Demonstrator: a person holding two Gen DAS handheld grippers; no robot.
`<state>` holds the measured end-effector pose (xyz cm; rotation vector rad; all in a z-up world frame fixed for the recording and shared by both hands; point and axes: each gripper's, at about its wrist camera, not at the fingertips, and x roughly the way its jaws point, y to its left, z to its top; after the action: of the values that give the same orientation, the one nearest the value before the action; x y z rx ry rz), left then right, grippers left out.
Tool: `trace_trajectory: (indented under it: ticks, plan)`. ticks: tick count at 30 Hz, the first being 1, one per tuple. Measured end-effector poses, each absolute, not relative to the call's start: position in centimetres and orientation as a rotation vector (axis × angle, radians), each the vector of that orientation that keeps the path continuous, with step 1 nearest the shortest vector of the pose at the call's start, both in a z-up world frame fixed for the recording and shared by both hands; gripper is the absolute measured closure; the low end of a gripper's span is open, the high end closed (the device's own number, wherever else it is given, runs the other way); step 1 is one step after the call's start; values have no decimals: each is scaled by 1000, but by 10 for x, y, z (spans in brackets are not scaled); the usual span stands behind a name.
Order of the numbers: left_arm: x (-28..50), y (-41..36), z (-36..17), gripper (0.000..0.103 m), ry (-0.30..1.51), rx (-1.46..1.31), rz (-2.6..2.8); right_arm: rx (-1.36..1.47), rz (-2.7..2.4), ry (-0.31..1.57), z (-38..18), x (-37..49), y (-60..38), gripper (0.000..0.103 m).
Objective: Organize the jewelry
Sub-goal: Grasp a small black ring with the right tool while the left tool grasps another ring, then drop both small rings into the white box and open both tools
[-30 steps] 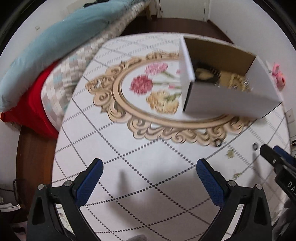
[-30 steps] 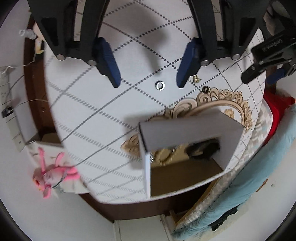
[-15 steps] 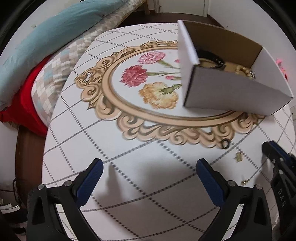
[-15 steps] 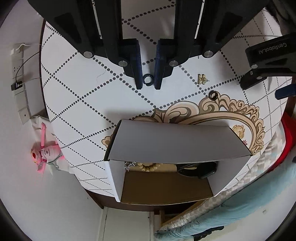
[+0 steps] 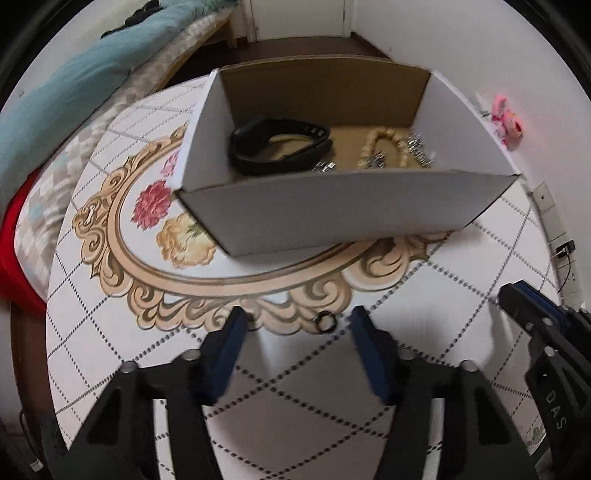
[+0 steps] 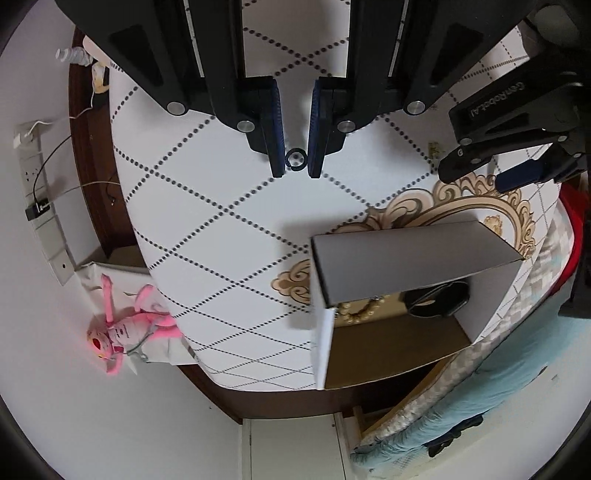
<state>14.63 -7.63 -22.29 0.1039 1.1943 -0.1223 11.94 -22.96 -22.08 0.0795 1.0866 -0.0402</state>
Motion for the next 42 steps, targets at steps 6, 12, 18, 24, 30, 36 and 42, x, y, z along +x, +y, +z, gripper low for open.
trace_trajectory:
  ticks: [6, 12, 18, 24, 30, 36, 42]
  plan:
    - [142, -83, -220, 93, 1177, 98, -164, 98, -52, 1087, -220, 118, -237, 90]
    - [141, -80, -220, 93, 1170, 84, -174, 110, -48, 1081, -217, 117, -235, 90]
    - [137, -71, -215, 93, 1166, 49, -183, 122, -34, 1060, -206, 115, -232, 90]
    - [133, -63, -167, 93, 1107, -21, -244, 153, 7, 1020, -179, 112, -231, 90]
    - [175, -52, -121, 93, 1106, -151, -339, 204, 97, 960, -137, 133, -225, 90]
    - [233, -46, -117, 93, 1138, -149, -323, 251, 180, 998, -133, 201, -226, 90]
    - [274, -48, -129, 92, 1212, -116, -295, 257, 250, 1120, -151, 262, -222, 90]
